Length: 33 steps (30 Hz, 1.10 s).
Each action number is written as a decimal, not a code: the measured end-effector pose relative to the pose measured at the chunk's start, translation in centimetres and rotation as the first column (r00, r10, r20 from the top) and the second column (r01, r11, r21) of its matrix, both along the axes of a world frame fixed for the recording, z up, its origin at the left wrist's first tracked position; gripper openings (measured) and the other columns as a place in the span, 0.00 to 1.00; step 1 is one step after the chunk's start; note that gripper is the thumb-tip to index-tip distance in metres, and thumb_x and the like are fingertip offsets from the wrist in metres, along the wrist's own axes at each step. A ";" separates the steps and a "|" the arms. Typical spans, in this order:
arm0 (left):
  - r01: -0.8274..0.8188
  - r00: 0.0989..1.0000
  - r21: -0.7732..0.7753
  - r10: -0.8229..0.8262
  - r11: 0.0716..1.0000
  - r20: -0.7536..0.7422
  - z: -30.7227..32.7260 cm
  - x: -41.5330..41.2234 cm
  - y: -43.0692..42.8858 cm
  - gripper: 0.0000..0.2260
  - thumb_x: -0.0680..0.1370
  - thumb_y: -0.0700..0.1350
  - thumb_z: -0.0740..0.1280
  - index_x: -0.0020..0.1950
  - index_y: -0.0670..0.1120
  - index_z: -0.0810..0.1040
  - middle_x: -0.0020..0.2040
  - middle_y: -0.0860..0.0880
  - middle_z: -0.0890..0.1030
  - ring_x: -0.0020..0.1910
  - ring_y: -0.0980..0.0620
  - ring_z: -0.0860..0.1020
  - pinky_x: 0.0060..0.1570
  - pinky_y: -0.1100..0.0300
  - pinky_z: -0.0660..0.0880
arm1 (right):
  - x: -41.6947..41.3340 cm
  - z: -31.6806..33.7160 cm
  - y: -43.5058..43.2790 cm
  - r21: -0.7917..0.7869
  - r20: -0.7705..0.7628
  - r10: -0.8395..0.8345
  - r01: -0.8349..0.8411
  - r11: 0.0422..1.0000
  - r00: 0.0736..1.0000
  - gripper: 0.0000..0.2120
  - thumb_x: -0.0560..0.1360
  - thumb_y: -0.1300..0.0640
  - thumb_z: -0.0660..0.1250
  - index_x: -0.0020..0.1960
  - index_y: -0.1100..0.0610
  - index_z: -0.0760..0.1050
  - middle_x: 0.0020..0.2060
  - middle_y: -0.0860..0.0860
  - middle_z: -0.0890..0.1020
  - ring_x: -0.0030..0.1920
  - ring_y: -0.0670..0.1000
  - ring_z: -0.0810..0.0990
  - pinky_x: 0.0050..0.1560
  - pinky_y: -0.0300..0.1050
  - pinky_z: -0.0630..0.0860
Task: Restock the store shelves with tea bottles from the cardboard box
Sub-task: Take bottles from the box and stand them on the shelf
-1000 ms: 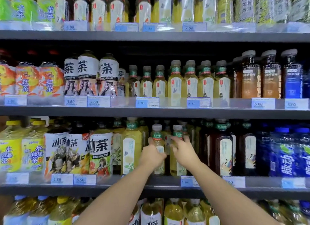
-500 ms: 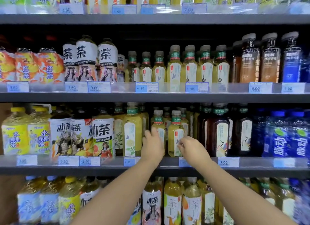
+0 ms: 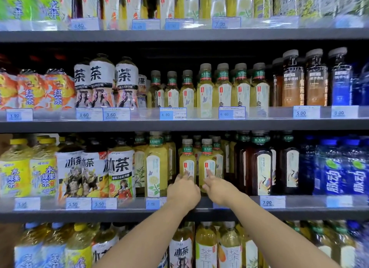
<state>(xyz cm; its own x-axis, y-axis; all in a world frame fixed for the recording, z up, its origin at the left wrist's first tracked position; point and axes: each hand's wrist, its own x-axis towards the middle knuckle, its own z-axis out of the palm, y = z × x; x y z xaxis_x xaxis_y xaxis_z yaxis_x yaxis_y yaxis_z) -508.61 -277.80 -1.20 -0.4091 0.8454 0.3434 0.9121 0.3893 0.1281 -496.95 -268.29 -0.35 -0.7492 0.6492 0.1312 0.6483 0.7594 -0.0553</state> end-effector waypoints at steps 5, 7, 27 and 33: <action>-0.009 0.997 -0.092 0.016 0.996 0.072 1.0 -0.6 1.8 0.28 0.81 0.54 0.53 0.81 0.47 0.59 0.83 0.51 0.53 0.79 0.48 0.55 0.70 0.44 0.66 | -1.3 0.8 1.5 -0.048 0.008 0.018 -0.017 0.999 1.000 0.24 0.85 0.55 0.52 0.79 0.55 0.55 0.80 0.54 0.41 0.79 0.57 0.52 0.77 0.55 0.56; -0.018 0.995 -0.108 0.029 0.994 0.099 1.3 -0.8 2.6 0.29 0.80 0.54 0.53 0.81 0.47 0.59 0.82 0.50 0.55 0.79 0.46 0.56 0.70 0.44 0.66 | -1.8 1.3 1.9 -0.050 0.016 0.017 -0.016 0.999 1.000 0.22 0.85 0.57 0.51 0.79 0.57 0.57 0.80 0.55 0.46 0.79 0.56 0.49 0.78 0.53 0.51; -0.049 0.968 -0.276 0.114 0.960 0.223 1.5 -4.7 9.0 0.39 0.77 0.46 0.62 0.83 0.48 0.45 0.83 0.51 0.44 0.81 0.44 0.51 0.76 0.42 0.60 | -5.6 1.7 7.5 0.047 -0.111 -0.118 0.124 0.991 0.987 0.19 0.81 0.55 0.58 0.72 0.54 0.68 0.61 0.55 0.75 0.54 0.54 0.76 0.53 0.47 0.77; 0.046 0.988 -0.048 -0.039 0.998 0.147 2.2 -0.9 3.1 0.18 0.80 0.50 0.60 0.67 0.45 0.75 0.64 0.44 0.77 0.58 0.43 0.77 0.55 0.48 0.77 | -2.1 1.8 2.6 0.064 -0.322 -0.095 0.122 0.991 0.942 0.11 0.80 0.55 0.61 0.58 0.55 0.78 0.51 0.54 0.80 0.48 0.53 0.80 0.50 0.47 0.80</action>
<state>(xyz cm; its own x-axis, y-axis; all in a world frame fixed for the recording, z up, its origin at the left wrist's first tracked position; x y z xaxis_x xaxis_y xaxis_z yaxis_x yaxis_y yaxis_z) -509.52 -274.68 1.01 -0.4151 0.8780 0.2384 0.9010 0.3602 0.2419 -499.09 -265.70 1.42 -0.5857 0.7010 0.4070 0.6857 0.6962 -0.2124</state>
